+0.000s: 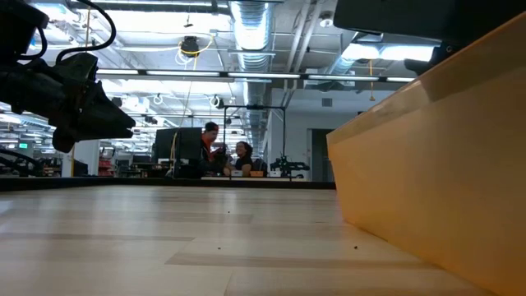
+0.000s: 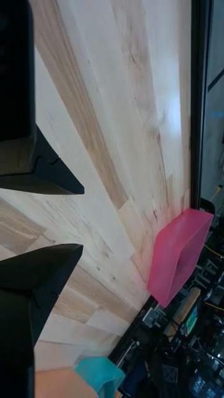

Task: Sort silverware by color (type)
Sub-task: Put the yellow knife into the orange bin, then return to Home Position

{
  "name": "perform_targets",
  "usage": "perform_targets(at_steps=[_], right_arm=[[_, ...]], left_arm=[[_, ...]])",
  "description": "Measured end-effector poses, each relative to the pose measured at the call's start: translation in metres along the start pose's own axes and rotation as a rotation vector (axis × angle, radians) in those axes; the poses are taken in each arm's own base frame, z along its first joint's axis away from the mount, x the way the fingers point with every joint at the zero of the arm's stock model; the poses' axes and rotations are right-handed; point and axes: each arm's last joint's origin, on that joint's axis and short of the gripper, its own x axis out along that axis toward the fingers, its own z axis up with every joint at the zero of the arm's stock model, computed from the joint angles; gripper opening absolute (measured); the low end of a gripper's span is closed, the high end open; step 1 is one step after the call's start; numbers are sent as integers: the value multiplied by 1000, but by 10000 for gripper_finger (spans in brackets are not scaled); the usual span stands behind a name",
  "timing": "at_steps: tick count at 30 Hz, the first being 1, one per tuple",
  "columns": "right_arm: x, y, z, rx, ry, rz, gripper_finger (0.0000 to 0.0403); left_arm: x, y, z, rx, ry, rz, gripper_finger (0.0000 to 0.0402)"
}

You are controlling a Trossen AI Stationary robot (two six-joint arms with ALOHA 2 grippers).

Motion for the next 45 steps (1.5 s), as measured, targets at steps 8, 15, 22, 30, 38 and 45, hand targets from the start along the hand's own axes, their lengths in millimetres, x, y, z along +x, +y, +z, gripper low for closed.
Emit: perform_targets(at_steps=[8,15,22,30,38,45], right_arm=[[-12,-2,7,-70,-8,-41,106],[-22,-3,11,-93,7,-54,158],[-23,-2,11,-82,22,-51,213],[-57,-14,36,-116,-9,41,211],[-114,-40,88,-196,-191,245,208],[-143,-57,116,-261,-180,365,208]], left_arm=[[0,0,0,0,-1,1,122],[0,0,0,4,-13,14,122],[0,0,0,3,-5,5,122],[0,-4,2,-34,13,-57,122],[-1,-12,12,-183,-57,-128,122],[-3,-21,20,-312,-72,-249,122]])
